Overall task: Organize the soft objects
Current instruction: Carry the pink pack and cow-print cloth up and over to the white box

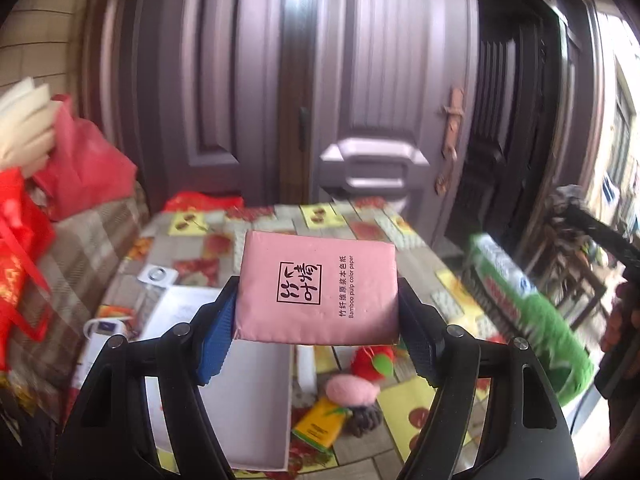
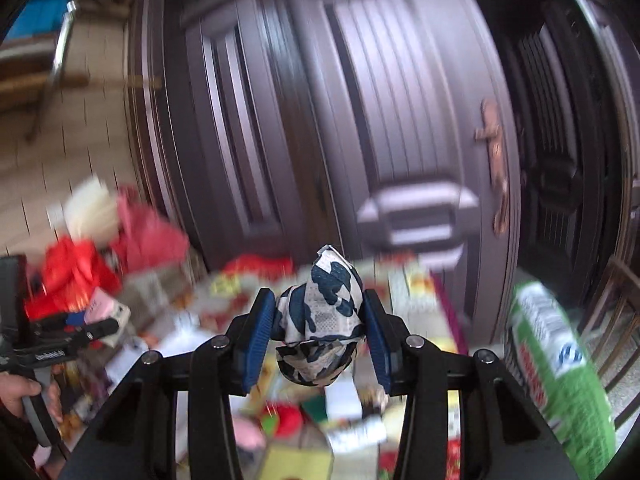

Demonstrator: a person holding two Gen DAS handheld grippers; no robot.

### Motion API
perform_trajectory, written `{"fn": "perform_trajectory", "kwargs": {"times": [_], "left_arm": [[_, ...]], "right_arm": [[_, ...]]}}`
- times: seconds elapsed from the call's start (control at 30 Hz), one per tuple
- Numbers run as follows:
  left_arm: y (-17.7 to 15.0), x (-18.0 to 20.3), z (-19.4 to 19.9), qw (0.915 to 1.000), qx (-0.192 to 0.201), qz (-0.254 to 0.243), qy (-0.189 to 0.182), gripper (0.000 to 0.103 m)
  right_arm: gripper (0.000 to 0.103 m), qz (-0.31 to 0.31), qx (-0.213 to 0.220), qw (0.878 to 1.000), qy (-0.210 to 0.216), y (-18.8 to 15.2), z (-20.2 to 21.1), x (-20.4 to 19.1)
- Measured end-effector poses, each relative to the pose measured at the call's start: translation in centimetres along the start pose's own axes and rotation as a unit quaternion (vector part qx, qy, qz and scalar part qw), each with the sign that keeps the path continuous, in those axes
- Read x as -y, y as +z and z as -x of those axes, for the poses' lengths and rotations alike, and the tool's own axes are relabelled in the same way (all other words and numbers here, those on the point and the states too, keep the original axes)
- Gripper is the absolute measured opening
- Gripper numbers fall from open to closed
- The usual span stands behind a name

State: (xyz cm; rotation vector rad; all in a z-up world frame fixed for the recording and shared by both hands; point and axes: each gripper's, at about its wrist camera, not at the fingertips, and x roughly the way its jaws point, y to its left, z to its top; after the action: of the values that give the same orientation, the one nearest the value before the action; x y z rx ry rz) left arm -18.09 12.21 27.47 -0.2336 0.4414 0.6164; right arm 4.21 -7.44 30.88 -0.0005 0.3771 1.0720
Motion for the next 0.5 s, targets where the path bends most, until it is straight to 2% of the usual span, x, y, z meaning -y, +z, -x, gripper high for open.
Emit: {"fn": "perform_trajectory", "kwargs": {"times": [0.1,0.2,0.5], "left_arm": [[0.6,-1.5,1.1,0.9999,0.010,0.010,0.004,0.074],[0.8,-3.0,1.5,0.9998,0.012,0.010,0.011,0.074],[1.2,-5.6,2.3,0.9995,0.024,0.019,0.009,0.074]], "right_arm": [[0.044,-0.001,0.036,0.999,0.000,1.7,1.8,-1.1],[0.044,-0.002,0.048,0.999,-0.001,2.2,2.3,-2.2],[0.044,-0.007,0.048,0.999,0.002,1.9,2.3,-4.4]]}}
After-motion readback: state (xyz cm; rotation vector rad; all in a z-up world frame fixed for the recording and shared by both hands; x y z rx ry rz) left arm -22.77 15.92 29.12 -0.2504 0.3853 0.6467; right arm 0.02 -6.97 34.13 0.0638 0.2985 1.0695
